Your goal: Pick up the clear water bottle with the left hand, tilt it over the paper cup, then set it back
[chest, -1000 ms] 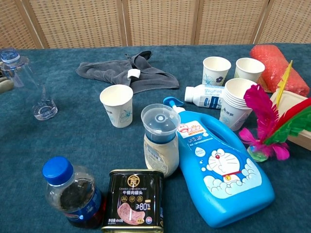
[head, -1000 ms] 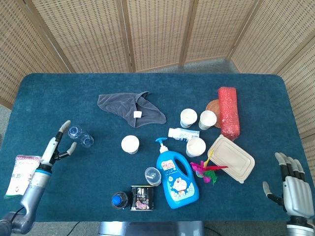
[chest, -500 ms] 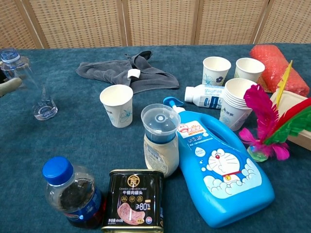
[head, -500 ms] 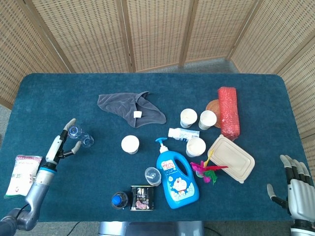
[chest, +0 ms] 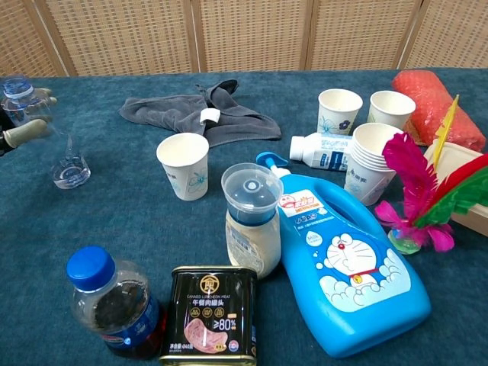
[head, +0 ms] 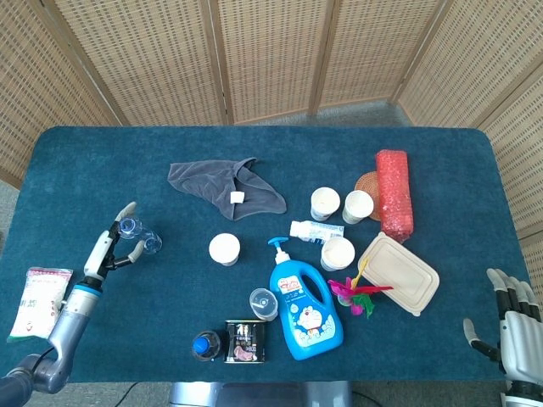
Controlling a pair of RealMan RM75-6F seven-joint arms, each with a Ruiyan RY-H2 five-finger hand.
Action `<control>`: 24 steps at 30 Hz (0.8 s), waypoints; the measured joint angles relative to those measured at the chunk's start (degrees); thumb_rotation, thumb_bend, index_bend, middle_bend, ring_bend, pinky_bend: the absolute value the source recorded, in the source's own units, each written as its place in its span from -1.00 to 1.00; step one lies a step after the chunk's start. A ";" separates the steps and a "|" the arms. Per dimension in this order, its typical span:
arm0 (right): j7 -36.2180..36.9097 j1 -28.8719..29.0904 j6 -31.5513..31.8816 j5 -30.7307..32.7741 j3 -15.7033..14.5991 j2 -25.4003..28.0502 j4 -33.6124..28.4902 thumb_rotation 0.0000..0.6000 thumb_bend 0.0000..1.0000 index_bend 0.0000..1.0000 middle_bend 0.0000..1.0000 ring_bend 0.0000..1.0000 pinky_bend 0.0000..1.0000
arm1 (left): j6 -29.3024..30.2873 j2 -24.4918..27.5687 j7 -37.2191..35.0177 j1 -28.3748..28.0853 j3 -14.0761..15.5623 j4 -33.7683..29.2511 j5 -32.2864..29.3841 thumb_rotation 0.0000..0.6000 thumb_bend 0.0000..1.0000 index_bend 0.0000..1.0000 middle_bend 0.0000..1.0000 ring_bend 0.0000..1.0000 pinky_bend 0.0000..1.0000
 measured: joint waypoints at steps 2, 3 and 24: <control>0.11 -0.08 0.04 0.03 -0.03 0.03 0.02 1.00 -0.21 -1.00 -0.94 -1.00 -1.00 | 0.00 -0.32 0.03 -0.29 -0.08 0.20 0.05 0.53 -0.08 -0.92 -0.84 -0.83 -0.66; 0.22 -0.14 0.05 0.04 -0.05 0.05 0.03 1.00 -0.21 -1.00 -0.94 -1.00 -1.00 | 0.05 -0.49 0.16 -0.42 -0.09 0.35 0.12 0.55 -0.06 -0.81 -0.76 -0.73 -0.56; 1.52 -0.45 -0.07 -0.16 -0.02 0.07 0.60 1.00 -0.21 -1.00 -0.94 -1.00 -1.00 | 3.00 1.08 12.79 -1.45 -0.07 -1.03 1.15 0.96 0.22 -0.28 -0.24 -0.22 0.04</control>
